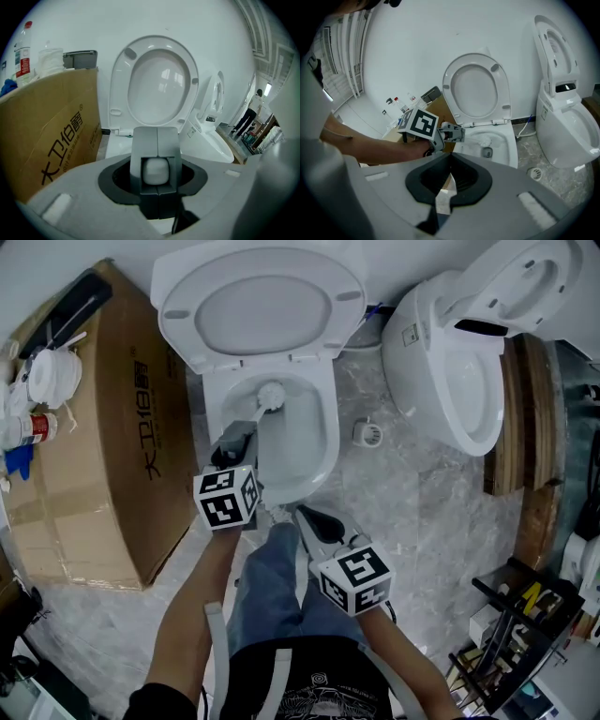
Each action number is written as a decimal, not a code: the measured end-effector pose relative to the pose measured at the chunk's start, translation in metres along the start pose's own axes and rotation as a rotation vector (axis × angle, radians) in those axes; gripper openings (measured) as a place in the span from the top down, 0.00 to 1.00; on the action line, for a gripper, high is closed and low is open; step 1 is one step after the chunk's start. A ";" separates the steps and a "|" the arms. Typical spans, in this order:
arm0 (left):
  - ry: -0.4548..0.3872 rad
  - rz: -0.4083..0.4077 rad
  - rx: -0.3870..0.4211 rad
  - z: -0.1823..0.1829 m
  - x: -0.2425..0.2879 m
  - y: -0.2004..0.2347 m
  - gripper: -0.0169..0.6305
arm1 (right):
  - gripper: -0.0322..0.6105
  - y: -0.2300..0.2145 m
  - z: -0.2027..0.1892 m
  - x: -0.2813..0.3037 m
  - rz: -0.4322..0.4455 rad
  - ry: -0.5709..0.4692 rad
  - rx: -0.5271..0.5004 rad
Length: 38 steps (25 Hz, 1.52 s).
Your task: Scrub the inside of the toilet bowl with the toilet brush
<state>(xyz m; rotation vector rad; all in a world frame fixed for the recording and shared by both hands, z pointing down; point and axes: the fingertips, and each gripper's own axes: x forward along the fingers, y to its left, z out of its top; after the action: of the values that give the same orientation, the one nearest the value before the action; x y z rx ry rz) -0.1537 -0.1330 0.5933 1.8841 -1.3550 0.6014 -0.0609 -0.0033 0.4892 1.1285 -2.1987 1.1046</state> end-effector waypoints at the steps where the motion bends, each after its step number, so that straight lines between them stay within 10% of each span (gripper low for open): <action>1: -0.005 0.011 -0.001 0.001 -0.002 0.005 0.71 | 0.95 0.000 0.000 0.001 0.003 0.002 -0.001; 18: -0.007 0.145 -0.066 -0.035 -0.059 0.050 0.71 | 0.95 0.020 0.000 0.009 0.093 0.040 -0.075; 38: 0.104 0.098 -0.099 -0.132 -0.103 -0.039 0.71 | 0.95 0.015 -0.022 -0.025 0.147 0.064 -0.113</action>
<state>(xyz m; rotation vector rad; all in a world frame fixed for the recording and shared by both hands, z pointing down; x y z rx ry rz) -0.1460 0.0389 0.5901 1.6924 -1.3892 0.6600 -0.0586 0.0312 0.4784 0.8847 -2.2919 1.0457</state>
